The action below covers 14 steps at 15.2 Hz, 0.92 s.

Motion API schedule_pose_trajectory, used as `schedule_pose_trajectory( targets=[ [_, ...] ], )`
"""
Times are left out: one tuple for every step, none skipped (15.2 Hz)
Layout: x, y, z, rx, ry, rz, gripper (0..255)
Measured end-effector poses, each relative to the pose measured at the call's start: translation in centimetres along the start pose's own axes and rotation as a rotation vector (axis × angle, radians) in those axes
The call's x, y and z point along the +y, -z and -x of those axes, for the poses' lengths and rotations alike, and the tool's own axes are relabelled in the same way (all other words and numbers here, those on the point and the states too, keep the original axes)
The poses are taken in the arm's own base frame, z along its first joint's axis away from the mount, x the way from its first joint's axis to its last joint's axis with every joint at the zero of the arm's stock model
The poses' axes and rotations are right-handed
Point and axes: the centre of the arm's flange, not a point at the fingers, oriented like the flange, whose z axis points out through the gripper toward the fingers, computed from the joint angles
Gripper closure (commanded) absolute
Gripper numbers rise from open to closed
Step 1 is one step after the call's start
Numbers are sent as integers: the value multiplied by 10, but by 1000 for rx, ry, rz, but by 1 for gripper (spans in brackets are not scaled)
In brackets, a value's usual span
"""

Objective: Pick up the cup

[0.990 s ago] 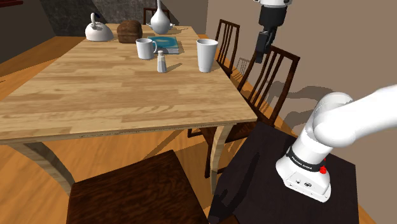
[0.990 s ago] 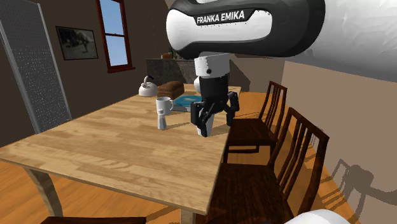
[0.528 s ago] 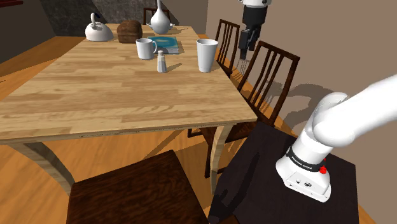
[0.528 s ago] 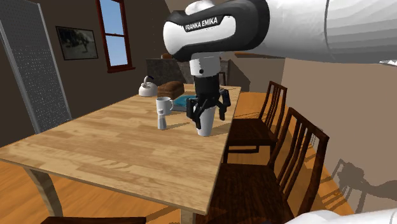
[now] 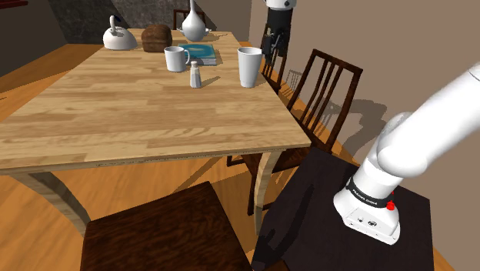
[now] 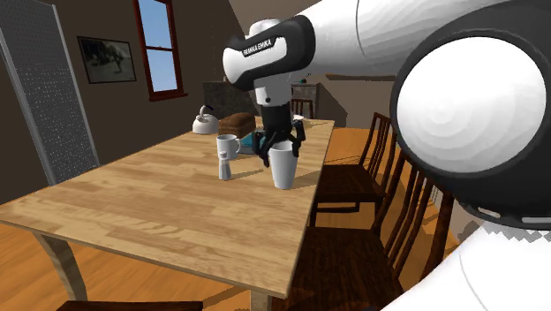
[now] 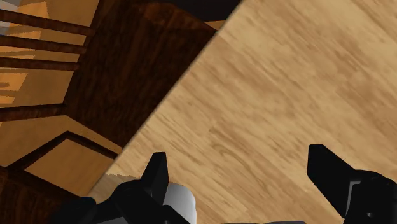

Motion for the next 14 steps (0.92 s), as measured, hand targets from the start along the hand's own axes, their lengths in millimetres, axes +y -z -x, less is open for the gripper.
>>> schedule_pose_trajectory(
  targets=[
    [5,-1,-13,3,-4,2,0],
    [6,-3,-25,6,-9,4,0],
    [9,-1,-37,9,-13,6,0],
    [14,-2,-50,12,-17,8,0],
    [18,-3,-61,15,-22,10,0],
    [21,-4,-74,18,-26,11,0],
    [24,-7,-89,22,-31,13,0],
    [26,-10,-100,24,-35,15,0],
    [31,-11,-113,27,-39,17,0],
    [33,-11,-124,29,-44,19,0],
    [37,-11,-137,33,-48,21,0],
    [39,-12,-151,36,-52,23,0],
    [39,-15,-160,38,-56,24,0],
    [43,-18,-165,39,-58,25,0]
  ],
)
